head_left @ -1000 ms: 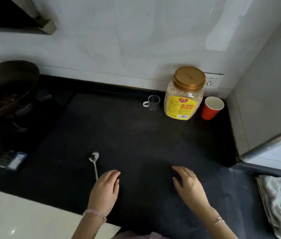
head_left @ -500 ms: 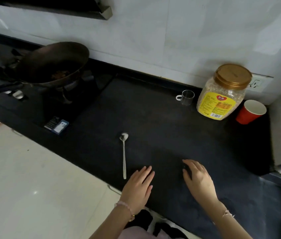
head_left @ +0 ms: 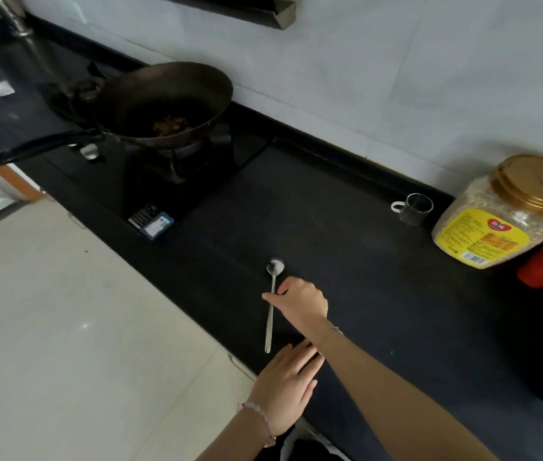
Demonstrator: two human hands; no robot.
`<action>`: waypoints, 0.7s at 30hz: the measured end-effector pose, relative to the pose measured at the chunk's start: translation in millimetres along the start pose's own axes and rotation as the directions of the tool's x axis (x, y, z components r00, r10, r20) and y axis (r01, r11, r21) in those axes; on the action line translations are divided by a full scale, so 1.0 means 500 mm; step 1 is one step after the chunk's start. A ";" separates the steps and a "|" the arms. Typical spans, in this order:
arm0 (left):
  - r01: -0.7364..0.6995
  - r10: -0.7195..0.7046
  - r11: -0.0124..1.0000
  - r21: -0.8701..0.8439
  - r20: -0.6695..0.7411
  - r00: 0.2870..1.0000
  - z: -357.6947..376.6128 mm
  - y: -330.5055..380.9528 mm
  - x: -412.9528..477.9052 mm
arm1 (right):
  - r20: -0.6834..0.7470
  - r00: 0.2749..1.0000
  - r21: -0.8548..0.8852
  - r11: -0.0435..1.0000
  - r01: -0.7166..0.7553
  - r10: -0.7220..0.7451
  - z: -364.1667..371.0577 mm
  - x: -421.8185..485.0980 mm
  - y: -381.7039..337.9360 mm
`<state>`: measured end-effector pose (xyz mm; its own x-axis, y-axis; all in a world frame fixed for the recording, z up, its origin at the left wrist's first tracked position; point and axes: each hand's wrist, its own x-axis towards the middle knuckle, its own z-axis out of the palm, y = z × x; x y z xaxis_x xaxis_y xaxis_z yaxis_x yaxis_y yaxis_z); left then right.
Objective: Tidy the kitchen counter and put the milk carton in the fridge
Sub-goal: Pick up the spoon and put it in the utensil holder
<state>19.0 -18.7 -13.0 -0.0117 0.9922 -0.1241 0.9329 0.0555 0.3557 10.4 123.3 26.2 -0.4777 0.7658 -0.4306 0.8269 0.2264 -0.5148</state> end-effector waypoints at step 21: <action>-0.085 0.084 0.996 0.011 0.047 0.995 0.003 -0.030 0.011 | 0.077 0.966 0.802 0.560 -0.206 0.246 -0.124 -0.005 0.109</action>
<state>5.3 -14.4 -20.4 0.0835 0.9871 -0.1368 0.9344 -0.0298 0.3550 75.1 171.1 45.1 -0.2810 0.7493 -0.5997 0.3236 -0.5143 -0.7942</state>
